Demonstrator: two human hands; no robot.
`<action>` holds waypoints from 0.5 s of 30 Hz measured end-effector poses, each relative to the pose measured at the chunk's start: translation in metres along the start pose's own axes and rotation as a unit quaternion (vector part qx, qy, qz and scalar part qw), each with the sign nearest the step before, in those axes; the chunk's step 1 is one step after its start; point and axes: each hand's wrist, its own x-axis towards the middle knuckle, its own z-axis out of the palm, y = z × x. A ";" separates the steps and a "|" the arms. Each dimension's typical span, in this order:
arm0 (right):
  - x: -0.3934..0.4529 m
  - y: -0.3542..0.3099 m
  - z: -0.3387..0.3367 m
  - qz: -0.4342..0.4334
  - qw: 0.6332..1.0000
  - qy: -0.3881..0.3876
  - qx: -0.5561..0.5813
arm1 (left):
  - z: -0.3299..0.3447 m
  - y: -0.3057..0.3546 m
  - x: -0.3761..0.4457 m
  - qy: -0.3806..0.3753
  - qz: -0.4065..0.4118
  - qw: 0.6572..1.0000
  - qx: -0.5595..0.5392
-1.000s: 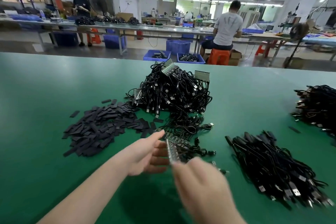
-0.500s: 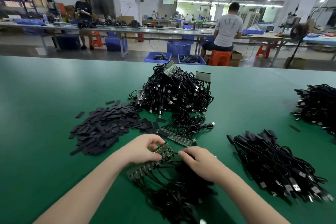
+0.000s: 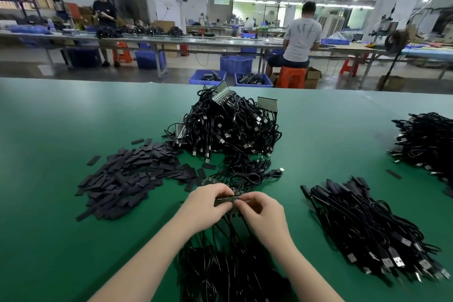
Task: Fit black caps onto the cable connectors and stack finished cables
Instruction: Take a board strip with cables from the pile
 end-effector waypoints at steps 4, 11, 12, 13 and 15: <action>0.011 0.012 0.006 0.000 1.000 0.005 0.017 | 0.020 0.001 0.003 0.085 0.005 0.993 0.076; 0.019 0.033 0.009 0.006 1.000 0.025 0.018 | 0.054 -0.001 0.001 0.168 0.003 0.974 0.152; 0.019 0.034 0.010 0.004 0.999 0.028 0.019 | 0.055 -0.002 0.000 0.174 0.006 0.972 0.156; 0.018 0.034 0.010 0.000 0.999 0.033 0.022 | 0.056 -0.003 0.000 0.178 0.008 0.971 0.159; 0.017 0.034 0.011 -0.001 0.999 0.038 0.021 | 0.056 -0.002 -0.001 0.181 0.007 0.970 0.163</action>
